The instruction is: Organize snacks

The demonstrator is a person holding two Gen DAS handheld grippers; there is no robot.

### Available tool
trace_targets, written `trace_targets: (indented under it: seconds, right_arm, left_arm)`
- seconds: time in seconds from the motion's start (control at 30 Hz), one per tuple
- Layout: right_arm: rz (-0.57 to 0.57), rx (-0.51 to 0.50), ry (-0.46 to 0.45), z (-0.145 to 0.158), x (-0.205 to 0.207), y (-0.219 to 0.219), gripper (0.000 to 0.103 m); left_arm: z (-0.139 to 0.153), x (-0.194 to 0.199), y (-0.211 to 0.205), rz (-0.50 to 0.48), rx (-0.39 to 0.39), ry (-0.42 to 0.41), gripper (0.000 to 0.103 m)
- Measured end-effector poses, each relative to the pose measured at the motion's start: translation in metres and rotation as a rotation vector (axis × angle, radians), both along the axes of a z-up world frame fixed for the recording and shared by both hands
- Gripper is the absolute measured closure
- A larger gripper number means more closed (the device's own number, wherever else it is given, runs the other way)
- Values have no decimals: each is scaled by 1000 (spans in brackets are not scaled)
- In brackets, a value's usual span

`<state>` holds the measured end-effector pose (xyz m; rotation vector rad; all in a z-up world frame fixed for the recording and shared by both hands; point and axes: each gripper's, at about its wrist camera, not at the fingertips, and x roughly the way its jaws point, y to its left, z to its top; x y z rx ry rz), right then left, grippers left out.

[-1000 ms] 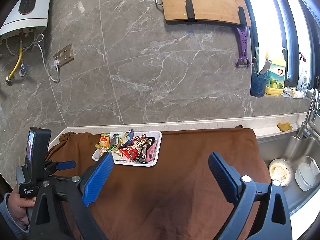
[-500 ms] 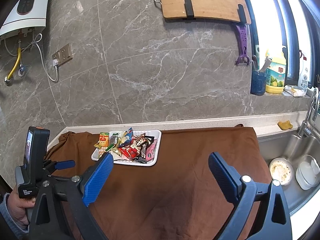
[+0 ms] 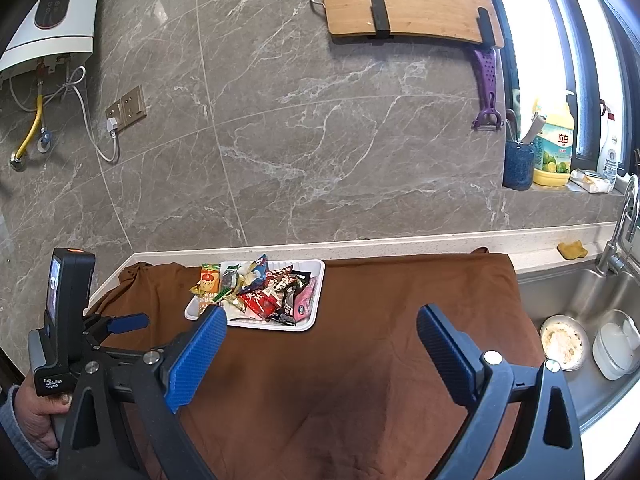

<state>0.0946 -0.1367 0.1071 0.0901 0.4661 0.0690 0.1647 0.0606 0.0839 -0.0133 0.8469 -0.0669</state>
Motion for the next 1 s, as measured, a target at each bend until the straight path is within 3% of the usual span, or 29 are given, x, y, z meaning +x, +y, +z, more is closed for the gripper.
trace_targets:
  seconds: [0.13,0.3,0.4,1.0]
  right_arm:
    - [-1,0,0,0,-1,0,5]
    - [1,0,1,-1,0,3,5]
    - [1,3,2,-2,0,3,5]
    - [-12,23,10,-8,-7,6,5]
  left_arm:
    - [1,-1,-1,13,34,-5,13]
    - [4,-4,-11,42,189,-50,13]
    - [8,-10,-16,34,237,-99,13]
    - [27,-27,-10,73,199,-198,13]
